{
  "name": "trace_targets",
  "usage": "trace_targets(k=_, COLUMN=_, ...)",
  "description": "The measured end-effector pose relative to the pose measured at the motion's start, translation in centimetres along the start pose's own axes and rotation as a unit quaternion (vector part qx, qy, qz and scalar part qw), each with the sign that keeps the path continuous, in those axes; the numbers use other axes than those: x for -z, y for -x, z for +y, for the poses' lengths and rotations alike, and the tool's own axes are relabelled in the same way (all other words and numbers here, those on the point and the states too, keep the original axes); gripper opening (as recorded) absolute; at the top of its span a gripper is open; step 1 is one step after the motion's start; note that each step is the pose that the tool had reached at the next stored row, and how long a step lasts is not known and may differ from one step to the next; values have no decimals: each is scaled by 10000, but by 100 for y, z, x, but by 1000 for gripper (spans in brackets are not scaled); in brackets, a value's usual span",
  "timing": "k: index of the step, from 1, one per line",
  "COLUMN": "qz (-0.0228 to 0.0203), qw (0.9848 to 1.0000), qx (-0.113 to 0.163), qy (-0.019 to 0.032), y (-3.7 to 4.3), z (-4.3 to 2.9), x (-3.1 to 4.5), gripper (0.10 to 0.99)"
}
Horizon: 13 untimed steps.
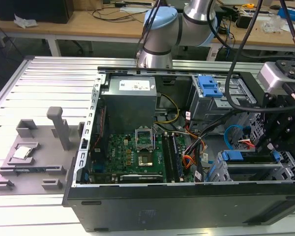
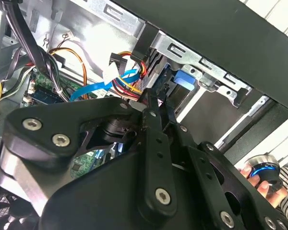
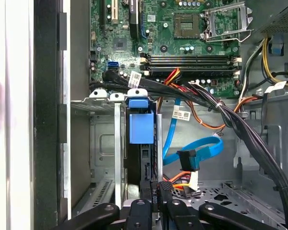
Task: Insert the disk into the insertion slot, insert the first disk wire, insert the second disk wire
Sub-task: 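Insert the first disk wire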
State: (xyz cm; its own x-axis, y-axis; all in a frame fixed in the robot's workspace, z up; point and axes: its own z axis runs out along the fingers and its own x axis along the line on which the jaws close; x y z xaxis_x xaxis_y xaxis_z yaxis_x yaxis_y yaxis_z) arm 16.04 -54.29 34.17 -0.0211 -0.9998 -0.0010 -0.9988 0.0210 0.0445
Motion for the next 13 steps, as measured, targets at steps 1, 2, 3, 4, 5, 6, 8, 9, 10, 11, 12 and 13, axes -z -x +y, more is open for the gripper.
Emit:
trace_targets(k=1, qz=1, qw=10000, qx=-1, qy=0, y=0, z=1, x=-5, gripper=184)
trace_targets(k=2, qz=1, qw=10000, qx=-1, qy=-1, y=-1, z=0, x=-14, gripper=184)
trace_targets(k=3, qz=-1, qw=10000, qx=-1, qy=-1, y=-1, z=0, x=-21, gripper=184)
trace_targets(k=4, qz=1, qw=10000, qx=-1, qy=0, y=-1, z=0, x=-27, gripper=184)
trace_targets(k=5, qz=1, qw=10000, qx=-1, qy=0, y=-3, z=-5, x=-34, gripper=184)
trace_targets(k=6, qz=1, qw=10000, qx=-1, qy=0, y=-3, z=-16, x=-46, gripper=184)
trace_targets(k=8, qz=0, qw=10000, qx=-1, qy=-1, y=-5, z=-35, x=-70, gripper=184)
trace_targets(k=9, qz=4, qw=10000, qx=-1, qy=0, y=-6, z=-38, x=-84, gripper=184)
trace_targets(k=10, qz=6, qw=10000, qx=-1, qy=0, y=-6, z=-39, x=-96, gripper=184)
trace_targets(k=11, qz=4, qw=10000, qx=-1, qy=0, y=-6, z=-39, x=-103, gripper=184)
trace_targets(k=12, qz=1, qw=10000, qx=-1, qy=0, y=-6, z=-39, x=-108, gripper=184)
trace_targets(k=13, qz=-4, qw=10000, qx=-1, qy=0, y=-6, z=-39, x=-113, gripper=184)
